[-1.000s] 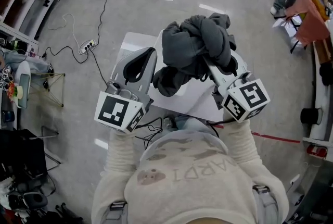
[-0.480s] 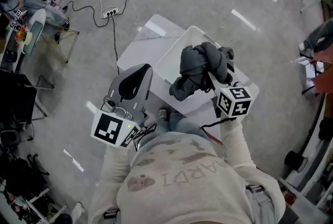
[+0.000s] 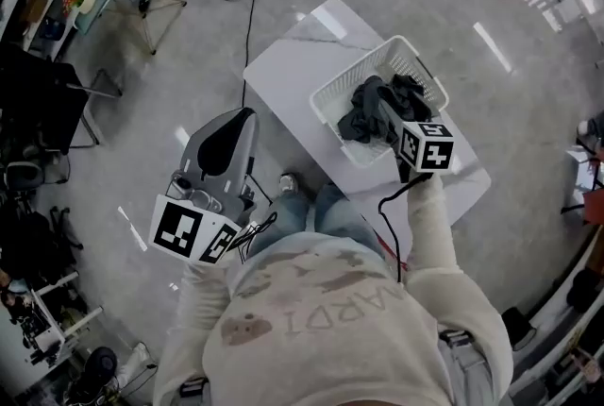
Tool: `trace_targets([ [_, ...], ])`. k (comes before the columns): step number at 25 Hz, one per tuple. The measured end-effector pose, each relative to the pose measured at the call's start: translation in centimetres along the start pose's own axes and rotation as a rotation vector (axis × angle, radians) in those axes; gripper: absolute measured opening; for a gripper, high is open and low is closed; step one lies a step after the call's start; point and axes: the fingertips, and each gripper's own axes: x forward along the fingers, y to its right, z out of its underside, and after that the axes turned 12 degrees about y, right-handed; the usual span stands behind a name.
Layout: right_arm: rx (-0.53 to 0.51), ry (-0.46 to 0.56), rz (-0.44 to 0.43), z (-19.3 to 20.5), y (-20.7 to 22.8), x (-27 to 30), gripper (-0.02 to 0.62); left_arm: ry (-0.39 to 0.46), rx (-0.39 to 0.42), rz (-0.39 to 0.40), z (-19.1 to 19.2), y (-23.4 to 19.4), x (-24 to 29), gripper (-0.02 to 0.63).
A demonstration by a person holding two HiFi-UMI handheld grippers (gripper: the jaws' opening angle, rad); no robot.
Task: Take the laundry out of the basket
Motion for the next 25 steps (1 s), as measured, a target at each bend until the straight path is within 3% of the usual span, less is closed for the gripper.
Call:
trace_targets([
  [2, 0.036, 0.112, -0.037, -2.3, -1.1, -1.3, 0.314, -0.006, 0.000, 0.009, 0.0, 0.0, 0.1, 0.000],
  [4, 0.093, 0.283, -0.057, -5.9, -1.5, -4.2, 0.255, -0.009, 0.009, 0.036, 0.0, 0.6, 0.7, 0.000],
  [6, 0.169, 0.475, -0.066, -9.8, -1.4, -8.4, 0.141, -0.011, 0.018, 0.072, 0.1, 1.4, 1.3, 0.000],
  [7, 0.206, 0.554, -0.078, -11.5, -1.4, -10.5, 0.043, -0.011, 0.019, 0.094, 0.2, 1.9, 1.6, 0.000],
  [10, 0.273, 0.707, -0.168, -14.2, -2.7, -16.5, 0.026, -0.013, 0.012, 0.177, 0.7, 3.6, 2.8, 0.000],
  [12, 0.267, 0.767, -0.197, -14.7, -3.7, -19.8, 0.028, -0.012, 0.008, 0.239, 1.0, 5.5, 3.5, 0.000],
  [16, 0.198, 0.770, -0.215, -14.0, -8.2, -22.7, 0.026, 0.008, 0.016, 0.341, 0.1, 7.5, 3.3, 0.000],
  [18, 0.214, 0.804, -0.228, -13.6, -10.7, -23.9, 0.026, 0.034, 0.021, 0.388, -0.9, 7.8, 2.6, 0.000],
  [23, 0.308, 0.920, -0.273, -13.1, -16.8, -26.2, 0.026, 0.080, 0.024, 0.437, -2.7, 5.2, -2.0, 0.000],
  [25, 0.271, 0.947, -0.216, -12.7, -19.9, -26.3, 0.028, 0.091, 0.005, 0.462, -2.8, 3.2, -4.7, 0.000],
])
